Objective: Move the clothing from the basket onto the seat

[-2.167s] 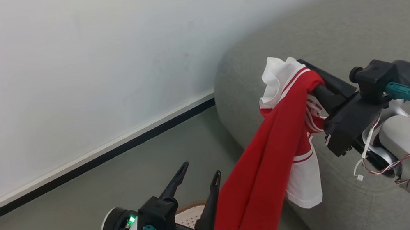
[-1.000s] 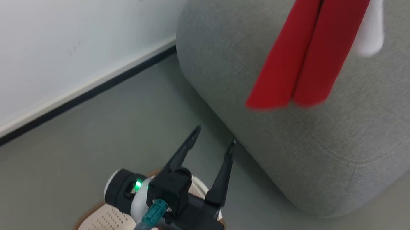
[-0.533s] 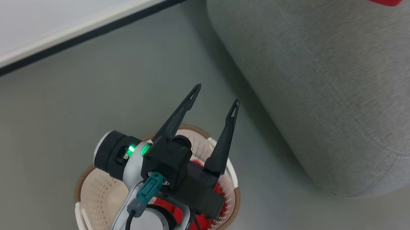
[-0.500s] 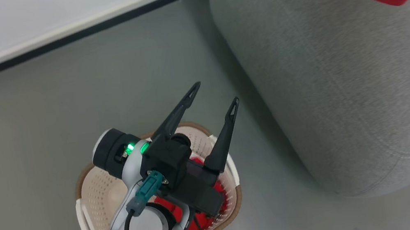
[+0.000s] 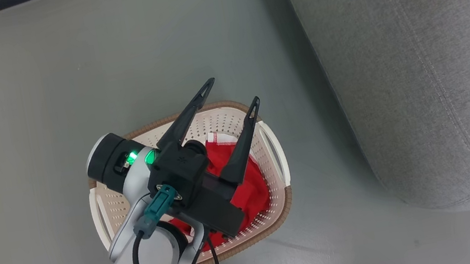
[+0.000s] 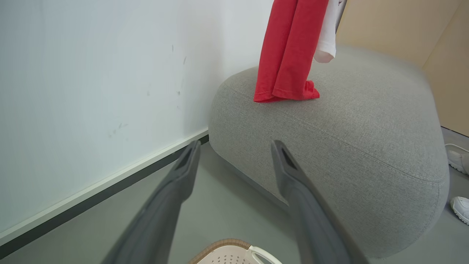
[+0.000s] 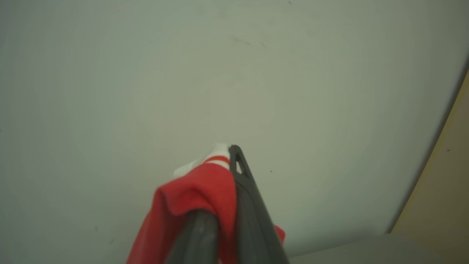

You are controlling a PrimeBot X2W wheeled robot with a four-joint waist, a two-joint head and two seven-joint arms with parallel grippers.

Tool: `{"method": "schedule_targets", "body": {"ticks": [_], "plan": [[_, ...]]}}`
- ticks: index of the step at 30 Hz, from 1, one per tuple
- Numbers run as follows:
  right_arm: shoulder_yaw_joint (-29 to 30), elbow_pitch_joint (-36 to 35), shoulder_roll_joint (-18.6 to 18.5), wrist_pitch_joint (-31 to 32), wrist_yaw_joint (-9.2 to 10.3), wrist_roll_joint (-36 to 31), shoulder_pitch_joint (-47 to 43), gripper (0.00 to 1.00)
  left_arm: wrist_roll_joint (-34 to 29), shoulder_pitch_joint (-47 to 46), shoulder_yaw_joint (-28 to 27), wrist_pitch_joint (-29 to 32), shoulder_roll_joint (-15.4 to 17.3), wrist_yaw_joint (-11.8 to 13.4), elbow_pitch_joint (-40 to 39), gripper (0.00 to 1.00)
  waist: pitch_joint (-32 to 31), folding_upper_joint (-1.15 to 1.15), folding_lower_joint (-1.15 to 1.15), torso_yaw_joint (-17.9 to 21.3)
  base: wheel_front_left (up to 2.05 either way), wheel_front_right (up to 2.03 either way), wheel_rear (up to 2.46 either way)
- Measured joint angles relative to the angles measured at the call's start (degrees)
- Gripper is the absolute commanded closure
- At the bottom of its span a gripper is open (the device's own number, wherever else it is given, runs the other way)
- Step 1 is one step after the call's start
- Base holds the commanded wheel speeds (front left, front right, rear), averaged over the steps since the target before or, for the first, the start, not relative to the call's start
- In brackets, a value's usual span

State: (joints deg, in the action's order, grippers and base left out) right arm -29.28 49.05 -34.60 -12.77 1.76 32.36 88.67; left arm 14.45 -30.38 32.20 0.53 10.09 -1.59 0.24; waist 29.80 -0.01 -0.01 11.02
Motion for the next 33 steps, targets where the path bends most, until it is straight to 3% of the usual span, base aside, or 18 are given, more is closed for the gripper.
{"method": "schedule_targets", "body": {"ticks": [4,13,33], "plan": [[-3.1,1.5,0.5,-0.3,0.47,-3.8,-0.3,1.0,-0.2,0.0,0.1,0.6,0.3,0.0,-0.4,0.0,1.1,0.01,0.01,0.0,0.0,0.0,0.0],[-2.2,6.9,3.7,-0.9,0.75,-1.7,-3.9,1.0,-0.5,-0.9,0.3,1.0,0.4,-0.4,-0.4,0.0,2.7,0.01,0.01,0.2,0.0,0.0,0.0],[-1.9,17.2,5.9,-1.2,1.33,-0.1,-11.1,1.0,-0.5,-1.3,0.5,0.9,-0.4,0.0,0.6,0.0,4.2,0.01,0.01,0.0,0.0,0.0,0.0]]}}
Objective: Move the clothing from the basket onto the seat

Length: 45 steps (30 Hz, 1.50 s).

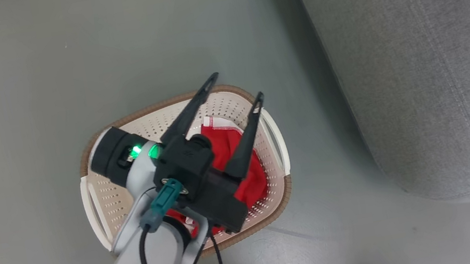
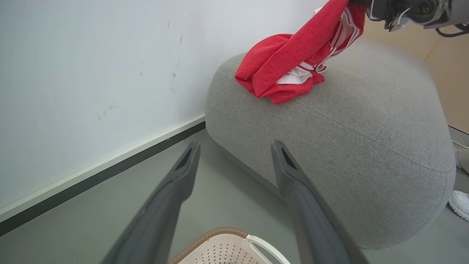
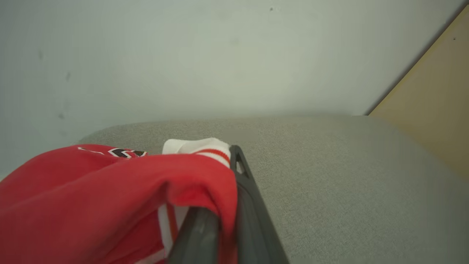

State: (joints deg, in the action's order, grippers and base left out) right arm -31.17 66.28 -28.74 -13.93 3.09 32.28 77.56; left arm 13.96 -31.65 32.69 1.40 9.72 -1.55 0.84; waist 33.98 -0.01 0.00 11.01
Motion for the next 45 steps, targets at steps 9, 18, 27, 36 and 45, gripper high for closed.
{"method": "schedule_targets", "body": {"ticks": [9,18,27,36,45], "plan": [[0.2,3.9,0.5,1.3,0.52,0.2,-2.0,1.0,0.0,-0.1,0.3,-0.6,-0.3,0.0,0.4,0.0,0.5,0.0,0.0,-1.6,0.0,0.0,0.0],[-0.7,5.8,0.2,2.6,0.54,0.0,-4.4,1.0,0.0,-0.1,-0.1,-1.5,-0.4,0.1,0.8,0.0,0.7,0.0,0.0,-2.1,0.0,0.0,0.0],[-1.2,6.4,1.7,3.4,0.96,0.0,-7.1,1.0,0.0,-0.1,-0.3,-1.8,-0.3,0.5,1.0,0.0,0.8,0.0,0.0,-1.7,0.0,0.0,0.0],[-2.2,6.3,4.7,3.7,0.92,-0.1,-7.5,0.0,0.0,0.0,-1.3,-2.4,1.1,0.6,1.7,0.0,0.3,0.0,0.0,0.0,0.0,0.0,0.0],[-3.9,6.3,6.9,2.6,-0.96,-0.6,-9.7,0.0,0.1,0.2,-1.9,-3.4,1.4,0.6,2.9,0.0,-1.5,0.0,0.0,2.9,0.0,0.0,0.0]]}}
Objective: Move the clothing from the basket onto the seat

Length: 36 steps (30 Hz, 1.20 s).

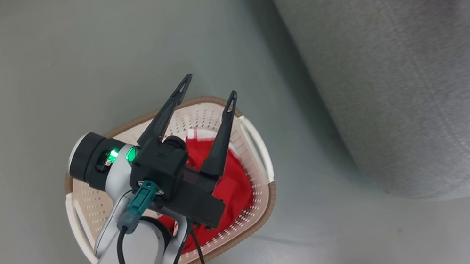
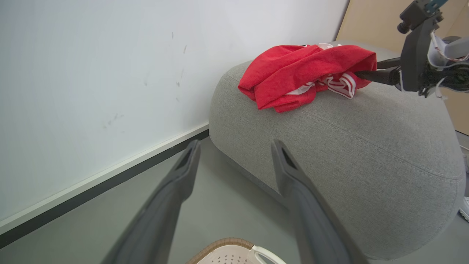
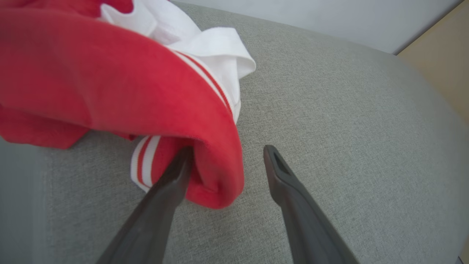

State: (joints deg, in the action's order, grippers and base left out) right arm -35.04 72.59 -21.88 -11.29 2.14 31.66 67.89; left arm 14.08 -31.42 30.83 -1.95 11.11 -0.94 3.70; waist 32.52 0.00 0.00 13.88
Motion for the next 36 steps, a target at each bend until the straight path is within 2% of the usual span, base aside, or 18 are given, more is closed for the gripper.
{"method": "schedule_targets", "body": {"ticks": [10,20,30,36], "plan": [[-2.1,-0.5,2.0,-1.7,-2.85,-2.0,-3.1,0.0,1.0,2.8,-0.5,-1.4,0.6,0.0,2.4,0.0,-4.0,0.0,0.0,3.1,0.0,0.0,0.0],[-2.5,-1.3,1.8,-2.5,-4.01,-2.5,-5.2,0.0,3.7,6.1,-2.4,-4.3,-0.3,1.4,5.1,0.0,-10.0,0.0,0.01,4.5,0.0,0.0,0.0],[-2.3,-3.9,3.4,-3.0,-4.17,-2.5,-6.9,0.0,6.8,10.9,-6.3,-7.9,-0.8,3.6,7.8,0.0,-16.4,0.01,0.01,2.6,0.0,0.0,0.0],[-2.3,-6.9,5.6,-3.0,-4.69,-2.5,-10.3,0.0,8.1,15.2,-9.0,-9.5,-0.8,5.1,9.0,0.0,-20.6,0.01,0.01,-0.2,0.0,0.0,0.0]]}}
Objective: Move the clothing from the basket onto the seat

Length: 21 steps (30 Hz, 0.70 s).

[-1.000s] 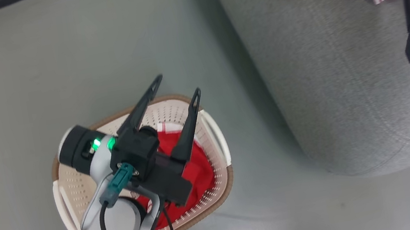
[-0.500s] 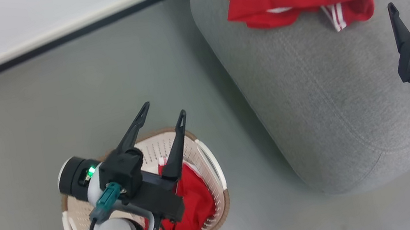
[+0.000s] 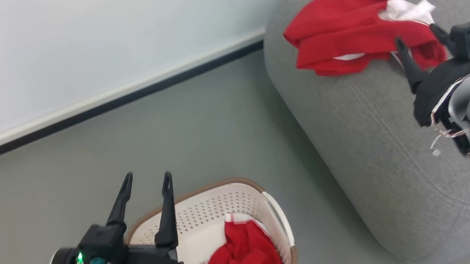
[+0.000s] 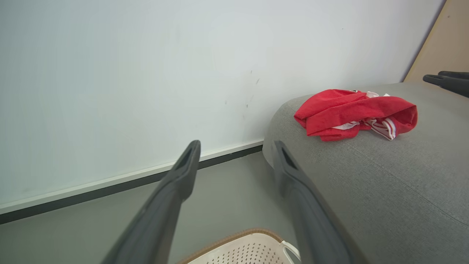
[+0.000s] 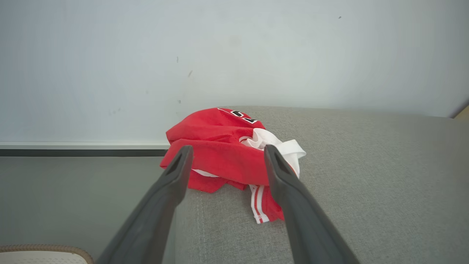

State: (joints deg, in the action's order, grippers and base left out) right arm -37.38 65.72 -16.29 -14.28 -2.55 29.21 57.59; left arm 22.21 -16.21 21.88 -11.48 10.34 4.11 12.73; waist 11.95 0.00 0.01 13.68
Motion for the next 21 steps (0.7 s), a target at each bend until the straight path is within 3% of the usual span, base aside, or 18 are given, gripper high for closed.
{"method": "schedule_targets", "body": {"ticks": [8,21], "plan": [[1.2,-6.2,3.8,0.0,0.11,1.0,-7.4,0.0,1.6,6.9,-3.2,-1.1,0.5,1.5,0.6,0.0,-6.0,0.0,0.0,-5.3,0.0,0.0,0.0],[1.6,-19.2,8.0,0.0,4.76,1.3,-23.2,0.0,2.8,18.0,-10.6,-2.2,2.4,2.5,-2.9,0.0,-14.0,0.01,0.0,-11.1,0.0,0.0,0.0]]}}
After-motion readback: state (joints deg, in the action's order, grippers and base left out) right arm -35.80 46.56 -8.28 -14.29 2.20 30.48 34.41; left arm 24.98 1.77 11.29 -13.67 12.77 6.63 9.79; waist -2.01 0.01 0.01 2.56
